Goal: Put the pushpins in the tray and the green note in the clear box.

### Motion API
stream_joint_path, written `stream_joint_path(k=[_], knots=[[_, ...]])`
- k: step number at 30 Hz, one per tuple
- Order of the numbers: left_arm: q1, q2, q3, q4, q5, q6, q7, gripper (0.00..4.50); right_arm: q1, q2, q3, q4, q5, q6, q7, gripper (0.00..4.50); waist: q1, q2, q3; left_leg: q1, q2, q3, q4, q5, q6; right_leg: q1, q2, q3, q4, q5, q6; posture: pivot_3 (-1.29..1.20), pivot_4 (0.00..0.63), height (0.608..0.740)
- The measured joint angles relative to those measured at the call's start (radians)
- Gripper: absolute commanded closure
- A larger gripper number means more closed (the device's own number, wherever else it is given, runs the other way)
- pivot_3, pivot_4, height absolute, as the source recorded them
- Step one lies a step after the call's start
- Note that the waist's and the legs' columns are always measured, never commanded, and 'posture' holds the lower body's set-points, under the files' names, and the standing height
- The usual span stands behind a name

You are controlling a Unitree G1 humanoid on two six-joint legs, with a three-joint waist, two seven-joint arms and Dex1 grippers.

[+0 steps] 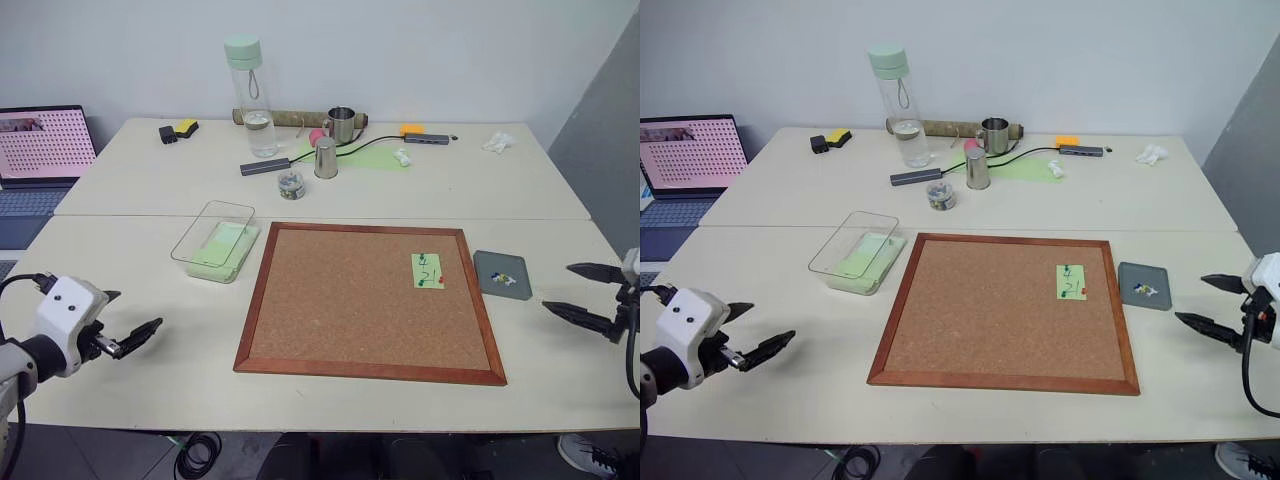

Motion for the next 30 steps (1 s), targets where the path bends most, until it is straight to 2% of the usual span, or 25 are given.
stream_joint_path(k=[30], knots=[[-0.022,0.000,-0.021,0.020,0.055,-0.003,-0.026,0.00,-0.031,0.010,0.037,0.004,-0.001,0.000,0.000,0.00,0.000,0.000,0.000,0.000,0.000,0.000,0.000,0.000,0.000,0.000,0.000,0.000,0.000,0.000,0.000,0.00,0.150,0.740]])
